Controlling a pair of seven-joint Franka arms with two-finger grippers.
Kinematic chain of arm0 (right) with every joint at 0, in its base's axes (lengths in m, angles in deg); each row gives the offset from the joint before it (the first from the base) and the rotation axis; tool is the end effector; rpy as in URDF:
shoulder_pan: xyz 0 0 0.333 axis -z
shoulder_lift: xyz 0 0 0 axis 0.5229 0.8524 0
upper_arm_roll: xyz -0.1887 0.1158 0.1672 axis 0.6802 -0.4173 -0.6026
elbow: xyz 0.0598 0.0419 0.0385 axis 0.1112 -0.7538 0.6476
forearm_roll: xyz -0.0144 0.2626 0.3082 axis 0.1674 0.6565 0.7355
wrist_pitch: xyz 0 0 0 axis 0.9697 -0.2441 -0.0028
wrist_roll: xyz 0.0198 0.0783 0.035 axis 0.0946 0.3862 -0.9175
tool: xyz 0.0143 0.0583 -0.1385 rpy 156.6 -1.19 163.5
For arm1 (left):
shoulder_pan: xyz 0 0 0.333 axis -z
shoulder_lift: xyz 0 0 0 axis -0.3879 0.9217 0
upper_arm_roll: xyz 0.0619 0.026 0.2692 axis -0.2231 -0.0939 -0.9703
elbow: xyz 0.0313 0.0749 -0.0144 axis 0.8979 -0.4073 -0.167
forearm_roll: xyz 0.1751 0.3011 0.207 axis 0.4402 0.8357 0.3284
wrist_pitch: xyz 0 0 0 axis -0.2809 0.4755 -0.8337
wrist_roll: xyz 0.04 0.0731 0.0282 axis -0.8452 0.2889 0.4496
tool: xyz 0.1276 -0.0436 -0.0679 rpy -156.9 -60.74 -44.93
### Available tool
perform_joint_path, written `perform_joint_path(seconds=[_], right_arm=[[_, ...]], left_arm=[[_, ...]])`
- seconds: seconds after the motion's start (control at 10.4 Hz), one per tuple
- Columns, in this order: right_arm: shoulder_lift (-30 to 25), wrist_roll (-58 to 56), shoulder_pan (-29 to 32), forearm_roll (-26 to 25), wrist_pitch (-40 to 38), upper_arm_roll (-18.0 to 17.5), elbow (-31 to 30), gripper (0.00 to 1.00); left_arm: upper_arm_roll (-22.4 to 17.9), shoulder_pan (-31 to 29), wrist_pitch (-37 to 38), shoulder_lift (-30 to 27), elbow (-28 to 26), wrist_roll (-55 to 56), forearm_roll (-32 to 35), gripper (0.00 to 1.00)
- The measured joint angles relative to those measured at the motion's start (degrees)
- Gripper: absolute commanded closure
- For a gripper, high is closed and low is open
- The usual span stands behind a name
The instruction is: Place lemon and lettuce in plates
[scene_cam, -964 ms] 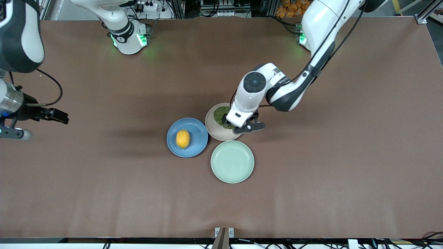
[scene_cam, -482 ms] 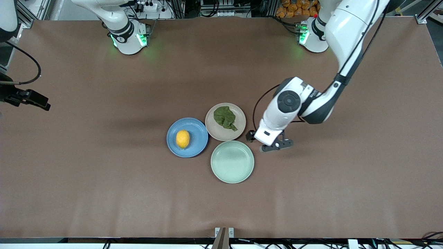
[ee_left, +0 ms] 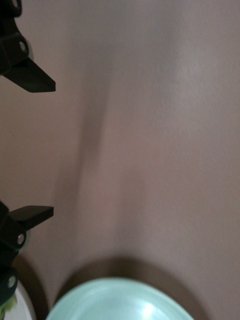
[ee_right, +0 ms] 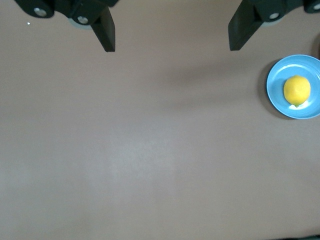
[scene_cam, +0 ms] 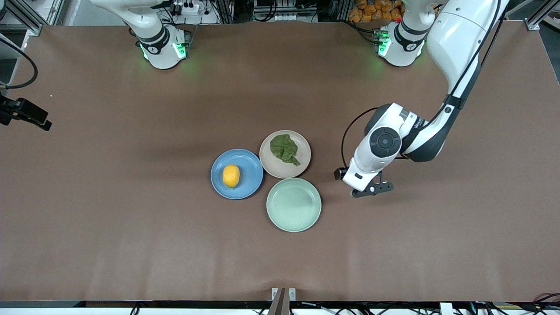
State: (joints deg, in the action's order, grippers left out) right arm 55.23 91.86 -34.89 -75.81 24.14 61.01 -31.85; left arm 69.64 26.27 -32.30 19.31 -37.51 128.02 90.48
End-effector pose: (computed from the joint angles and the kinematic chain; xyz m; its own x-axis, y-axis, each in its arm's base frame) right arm 0.5802 -0.0404 0.5644 0.9889 -0.1359 0.0598 -0.1388 -0.9892 0.0468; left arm 0.5783 -0.2872 0.1888 0.9831 0.1724 -0.0608 0.1674 -0.9826 -0.0802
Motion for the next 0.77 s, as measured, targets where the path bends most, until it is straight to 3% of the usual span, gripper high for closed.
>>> perform_joint_path(seconds=[0.39,0.77], right_arm=[[0.0,0.0,0.0,0.1,0.3,-0.3,0.4,0.00],[0.1,0.0,-0.2,0.2,-0.9,-0.9,0.3,0.00]], left_arm=[[-0.2,-1.6,2.5,-0.6,-1.0,-2.9,1.2,0.00],[-5.6,-2.2,2.8,-5.4,-6.3,-12.9,0.4,0.00]])
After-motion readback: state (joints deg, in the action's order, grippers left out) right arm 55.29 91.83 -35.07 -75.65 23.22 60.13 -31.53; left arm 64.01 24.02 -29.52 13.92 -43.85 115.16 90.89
